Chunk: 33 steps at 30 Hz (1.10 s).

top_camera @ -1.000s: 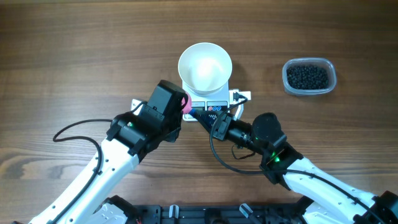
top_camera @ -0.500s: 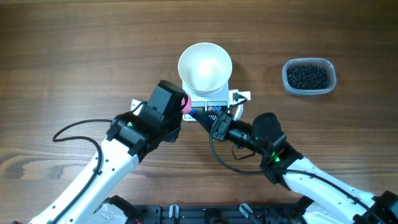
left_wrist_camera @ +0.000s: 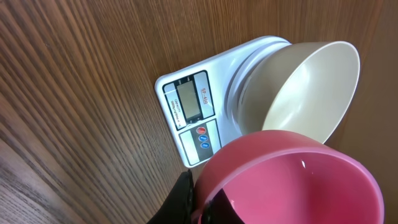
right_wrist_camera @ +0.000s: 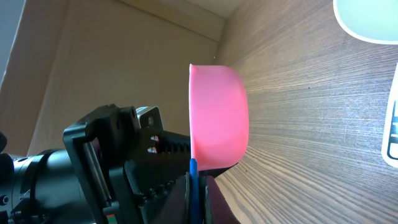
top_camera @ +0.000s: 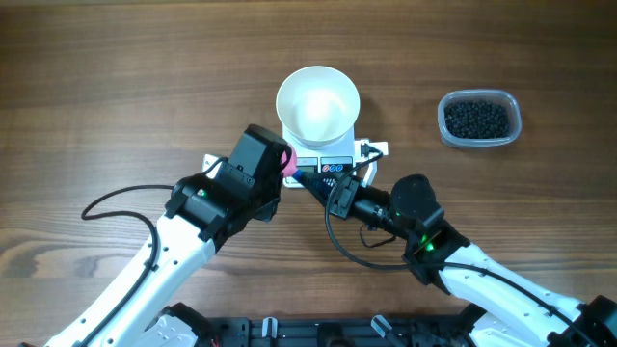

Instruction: Scoop item into bowl and weigh 150g on scale

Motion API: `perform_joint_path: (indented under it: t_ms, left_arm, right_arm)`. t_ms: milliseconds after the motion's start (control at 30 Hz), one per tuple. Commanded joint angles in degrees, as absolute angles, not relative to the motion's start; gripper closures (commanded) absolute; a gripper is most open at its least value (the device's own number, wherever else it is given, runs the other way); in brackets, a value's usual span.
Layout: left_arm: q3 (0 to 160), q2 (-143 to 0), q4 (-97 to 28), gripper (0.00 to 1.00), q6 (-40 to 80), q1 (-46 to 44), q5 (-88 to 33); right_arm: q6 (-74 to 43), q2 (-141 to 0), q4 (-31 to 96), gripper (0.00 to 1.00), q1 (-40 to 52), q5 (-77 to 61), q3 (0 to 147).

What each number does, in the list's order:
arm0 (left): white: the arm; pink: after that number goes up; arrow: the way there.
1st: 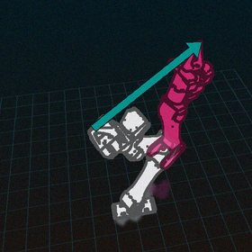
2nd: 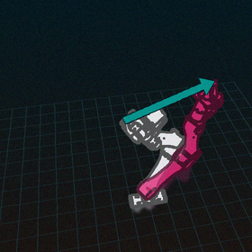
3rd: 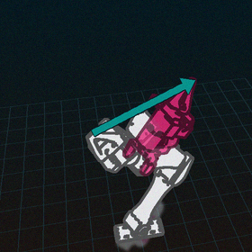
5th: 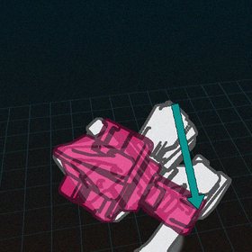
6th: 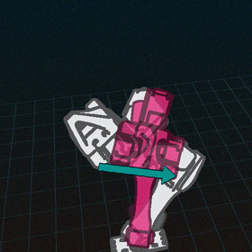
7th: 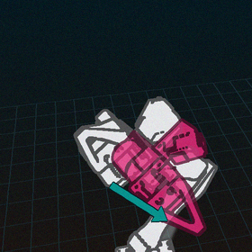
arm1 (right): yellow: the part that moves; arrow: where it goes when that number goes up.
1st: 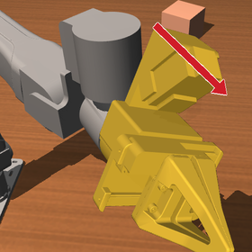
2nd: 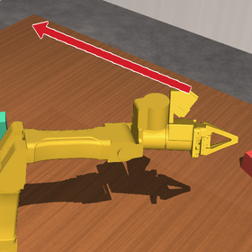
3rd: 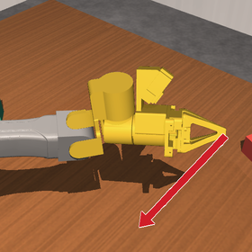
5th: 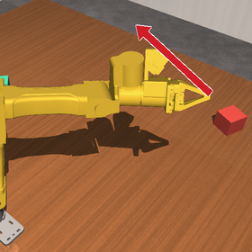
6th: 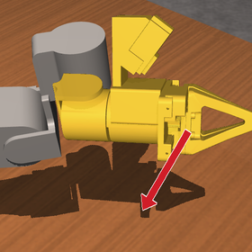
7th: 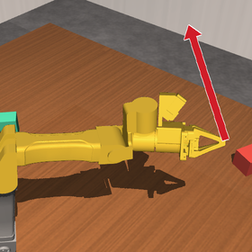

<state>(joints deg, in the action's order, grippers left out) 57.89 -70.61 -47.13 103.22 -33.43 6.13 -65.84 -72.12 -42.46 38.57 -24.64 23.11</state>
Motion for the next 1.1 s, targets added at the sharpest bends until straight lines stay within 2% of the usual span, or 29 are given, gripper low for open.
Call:
perform_joint_path:
  t_ms: [0, 233, 400, 567, 633, 833, 933, 1000, 1033, 1067]
  left_arm:
    - [58.1, -71.0, -47.2, 0.96, 103.8, -33.8, 7.2]
    - [58.1, -71.0, -47.2, 0.94, 103.8, -33.8, 7.2]
    - [58.1, -71.0, -47.2, 0.76, 103.8, -33.8, 7.2]
    - [58.1, -70.4, -46.1, 0.65, 103.7, -33.7, 7.2]
    - [58.1, -69.0, -43.8, 0.63, 99.2, -33.6, 7.2]
    - [58.1, -61.1, -34.9, 0.48, 82.3, -33.5, 7.2]
    - [58.1, -56.3, -33.1, 0.44, 72.9, -33.5, 7.1]
    - [58.1, -53.3, -33.8, 0.30, 67.8, -33.5, 7.1]
    - [58.1, -52.0, -34.3, 0.00, 66.2, -33.5, 7.2]
    - [58.1, -51.3, -34.7, 0.00, 66.0, -33.5, 7.2]
  right_arm:
    - [-66.0, -72.4, -43.5, 0.96, 38.8, -28.6, 23.7]
    - [-64.2, -72.4, -43.8, 0.96, 38.6, -29.9, 23.7]
    - [-60.2, -72.4, -44.8, 0.96, 35.4, -31.4, 23.7]
    - [-56.4, -72.4, -44.0, 0.95, 32.7, -34.6, 23.7]
    - [-55.3, -72.4, -43.8, 0.95, 31.9, -34.6, 23.7]
    - [-49.9, -72.2, -41.6, 0.95, 28.5, -34.3, 23.8]
    - [-45.7, -70.4, -35.8, 0.95, 25.6, -34.2, 25.2]
    - [-41.1, -67.3, -26.6, 0.95, 22.9, -34.2, 27.6]
    - [-37.3, -64.5, -19.2, 0.95, 21.1, -34.0, 30.0]
    - [-35.1, -62.6, -13.6, 0.95, 20.0, -33.1, 31.9]
